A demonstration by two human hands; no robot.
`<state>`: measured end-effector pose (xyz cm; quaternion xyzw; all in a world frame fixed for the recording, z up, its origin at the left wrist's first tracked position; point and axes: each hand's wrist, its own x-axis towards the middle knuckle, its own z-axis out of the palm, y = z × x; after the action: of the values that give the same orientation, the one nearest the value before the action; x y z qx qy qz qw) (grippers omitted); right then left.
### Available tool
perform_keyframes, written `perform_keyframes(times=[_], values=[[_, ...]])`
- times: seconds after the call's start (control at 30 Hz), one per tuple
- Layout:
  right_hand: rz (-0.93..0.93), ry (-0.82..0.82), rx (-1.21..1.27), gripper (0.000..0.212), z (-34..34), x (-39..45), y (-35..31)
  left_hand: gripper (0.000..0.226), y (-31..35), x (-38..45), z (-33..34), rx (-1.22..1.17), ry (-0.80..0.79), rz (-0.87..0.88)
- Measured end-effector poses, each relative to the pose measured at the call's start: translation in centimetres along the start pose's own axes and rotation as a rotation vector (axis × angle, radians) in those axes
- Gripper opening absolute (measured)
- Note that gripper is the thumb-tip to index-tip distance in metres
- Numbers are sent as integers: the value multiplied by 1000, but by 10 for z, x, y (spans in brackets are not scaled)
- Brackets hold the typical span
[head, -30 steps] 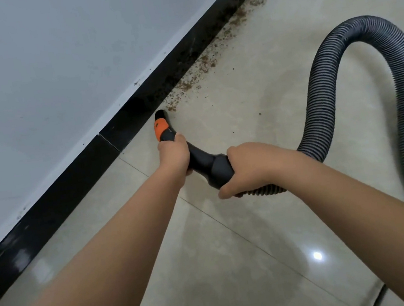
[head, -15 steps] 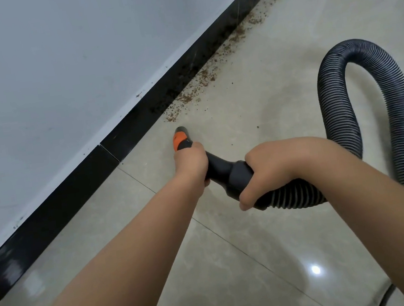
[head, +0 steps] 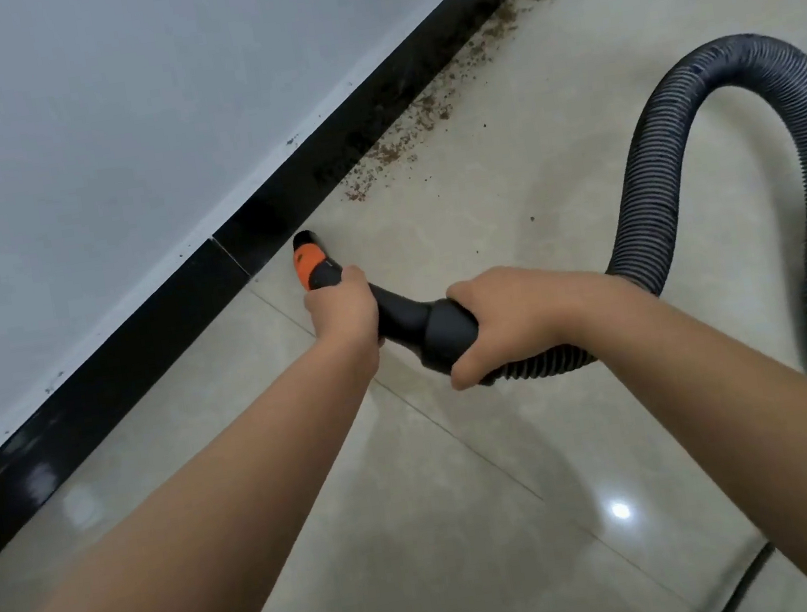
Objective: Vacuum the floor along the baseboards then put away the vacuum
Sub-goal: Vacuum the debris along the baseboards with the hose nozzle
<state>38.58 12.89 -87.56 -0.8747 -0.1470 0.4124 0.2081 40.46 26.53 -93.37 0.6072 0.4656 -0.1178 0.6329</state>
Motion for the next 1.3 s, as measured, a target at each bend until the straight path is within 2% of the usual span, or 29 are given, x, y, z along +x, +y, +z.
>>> perform_keyframes(times=[0.07,0.13,0.33,0.47,0.57,0.73,0.87,1.03,1.1,1.17,1.3], values=[[-24,-24,-28,29,-3,-4,2,43,-8,-5,-6,-150,24,-41],[-39,-58,-42,30,-1,-7,3,44,-16,-11,-11,-202,87,-49],[-71,-117,-74,29,17,-5,-7,48,-33,-15,-33,-187,169,-31],[-86,-91,-75,27,25,5,-20,47,-26,-3,-46,-159,171,-20],[-82,-60,-67,25,28,14,-28,44,-16,10,-49,-140,143,-30],[-38,-42,-85,35,21,13,-26,47,-11,16,-42,-113,108,-18],[2,-27,-75,39,12,6,-22,45,-2,17,-32,-128,-40,-49],[49,-46,-75,43,-5,0,-7,46,2,16,-17,113,-228,-66],[81,-42,-82,43,-8,0,0,48,4,16,-9,125,-272,-66],[96,-53,-70,41,-13,1,3,48,9,11,-1,76,-295,-79],[73,-27,-78,34,-24,8,2,46,22,4,5,4,-239,-99]])
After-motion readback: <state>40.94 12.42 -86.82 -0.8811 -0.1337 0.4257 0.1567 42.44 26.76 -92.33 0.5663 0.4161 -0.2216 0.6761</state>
